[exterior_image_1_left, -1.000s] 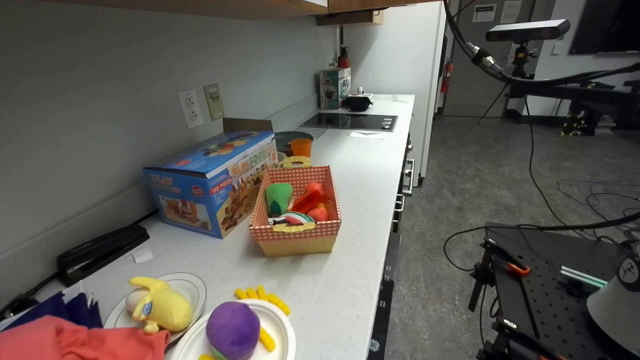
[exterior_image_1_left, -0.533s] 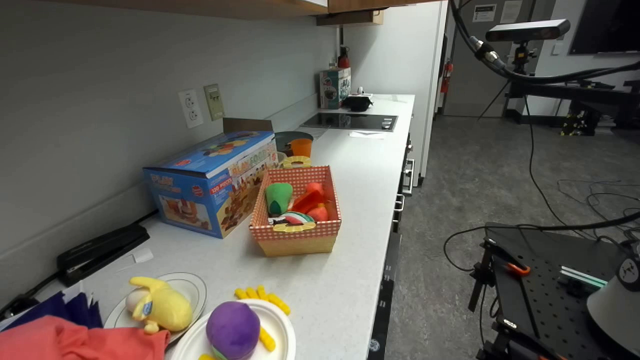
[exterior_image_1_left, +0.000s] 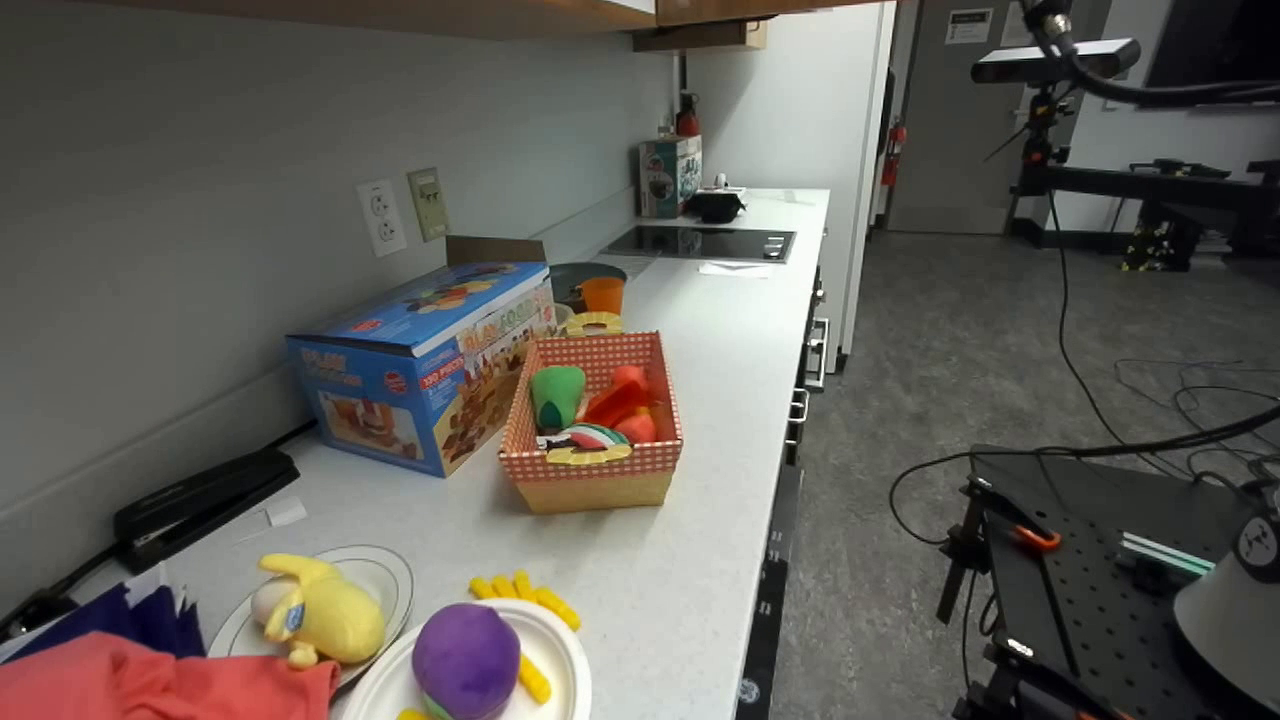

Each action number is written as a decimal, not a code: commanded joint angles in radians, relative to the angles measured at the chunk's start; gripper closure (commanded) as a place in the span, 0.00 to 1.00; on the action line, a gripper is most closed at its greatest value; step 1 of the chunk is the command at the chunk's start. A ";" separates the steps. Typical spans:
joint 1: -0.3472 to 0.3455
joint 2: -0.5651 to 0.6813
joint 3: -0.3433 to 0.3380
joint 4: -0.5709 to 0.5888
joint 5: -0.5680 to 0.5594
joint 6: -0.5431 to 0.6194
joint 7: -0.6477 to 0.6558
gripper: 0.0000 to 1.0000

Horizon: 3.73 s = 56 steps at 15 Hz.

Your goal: Open the right door of the cabinet above the blue box, take the pineapple plush toy out of the cabinet and place it in the basket

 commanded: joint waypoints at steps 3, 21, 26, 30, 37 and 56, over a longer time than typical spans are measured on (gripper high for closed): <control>0.042 -0.212 -0.005 -0.005 0.017 -0.318 -0.141 0.99; 0.153 0.032 0.027 -0.285 0.081 -0.288 -0.115 0.99; 0.178 0.064 0.050 -0.340 0.083 -0.223 -0.115 0.99; 0.193 0.079 0.067 -0.363 0.085 -0.180 -0.114 0.99; 0.198 0.089 0.072 -0.342 0.108 -0.158 -0.112 0.57; 0.132 -0.127 -0.002 -0.169 0.083 -0.504 -0.025 0.00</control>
